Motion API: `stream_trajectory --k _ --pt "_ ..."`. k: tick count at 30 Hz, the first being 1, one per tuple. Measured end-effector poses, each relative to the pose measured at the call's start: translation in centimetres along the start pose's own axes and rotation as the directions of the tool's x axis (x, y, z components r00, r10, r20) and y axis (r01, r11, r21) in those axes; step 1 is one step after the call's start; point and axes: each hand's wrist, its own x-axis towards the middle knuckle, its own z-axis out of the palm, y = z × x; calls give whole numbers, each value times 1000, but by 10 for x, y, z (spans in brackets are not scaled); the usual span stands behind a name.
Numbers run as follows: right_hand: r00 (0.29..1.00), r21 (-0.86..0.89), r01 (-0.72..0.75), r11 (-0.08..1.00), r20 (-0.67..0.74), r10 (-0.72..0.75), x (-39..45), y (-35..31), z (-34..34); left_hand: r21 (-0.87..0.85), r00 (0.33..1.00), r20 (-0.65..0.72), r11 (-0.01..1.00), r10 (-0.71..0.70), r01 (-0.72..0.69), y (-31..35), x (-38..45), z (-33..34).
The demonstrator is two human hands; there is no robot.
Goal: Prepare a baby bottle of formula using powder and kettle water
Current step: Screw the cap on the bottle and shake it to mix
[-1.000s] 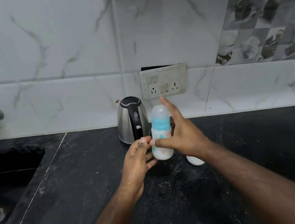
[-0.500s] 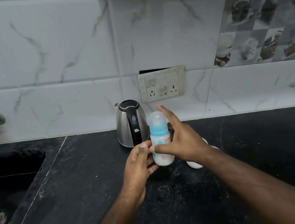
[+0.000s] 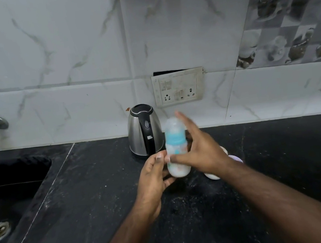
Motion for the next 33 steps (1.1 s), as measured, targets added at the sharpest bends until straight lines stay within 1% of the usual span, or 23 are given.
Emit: stream_trajectory --k 2,3,4,6,7,9,10,11,13,14,16,17,18,20,21,24,25,27,28,29,31,32,33 --pt "985 136 10 991 -170 13 11 0 -8 -6 1000 -21 1000 1 -1 1 2 0" --pt "979 165 22 986 -204 12 16 -2 -12 -1 1000 -28 1000 -4 4 0 2 -1" --pt "986 137 21 990 -168 3 18 -6 -13 3 1000 -26 1000 -8 8 0 1 -1" --pt "1000 25 8 1000 -26 -7 17 -10 -16 3 1000 -8 1000 -4 4 0 0 0" --pt "999 23 14 1000 -44 -13 20 -11 -20 -1 1000 -8 1000 0 0 1 1 -1" --pt "976 181 37 983 -220 4 29 -12 -28 -1 1000 -22 1000 4 -4 1 2 -2" --pt "965 237 44 970 -260 20 31 -12 -30 2 1000 -27 1000 2 -2 0 2 -3" --pt "974 222 30 975 -227 21 30 -15 -28 4 1000 -28 1000 -3 3 0 2 -2" --pt "999 79 -3 997 -40 6 24 -13 -23 -1 1000 -18 1000 -7 7 -1 2 -2" --pt "999 64 -4 998 -34 7 24 -10 -22 -5 1000 -13 1000 -4 4 -1 2 -2" --pt "980 183 21 983 -198 16 29 -7 -26 -7 1000 -21 1000 -1 1 -2 4 -3" --pt "970 227 31 973 -242 26 31 -7 -27 -4 1000 -24 1000 -3 3 -3 5 -3" --pt "976 222 18 975 -215 31 29 -10 -24 -1 1000 -22 1000 -5 5 -3 4 -3" --pt "999 84 -19 996 -43 23 22 -8 -15 -4 1000 -8 1000 -1 1 -4 3 -2" --pt "999 64 -18 998 -35 20 20 -7 -13 -9 1000 -5 1000 2 -2 -4 3 -2" --pt "959 243 52 969 -283 19 28 -6 -20 -9 1000 -22 1000 2 -2 -4 5 -4" --pt "960 238 48 970 -279 21 27 -9 -19 -7 1000 -25 1000 -2 2 -4 5 -4" --pt "997 83 -23 996 -66 28 16 -7 -8 -12 1000 -20 1000 -4 4 -4 3 -3" --pt "1000 23 -31 999 1 31 12 -4 -3 -18 1000 -14 1000 -3 3 -5 2 -2" --pt "999 26 -21 999 -24 21 12 -3 -2 -23 1000 -10 1000 -2 2 -4 2 -3" --pt "972 196 22 980 -232 24 22 -3 -11 -20 1000 -20 1000 0 0 -3 4 -4" --pt "958 242 46 969 -287 27 27 -2 -15 -10 1000 -26 1000 -1 1 -3 5 -4" --pt "966 232 39 972 -258 22 26 -6 -16 -5 1000 -29 1000 -1 1 -2 5 -4"
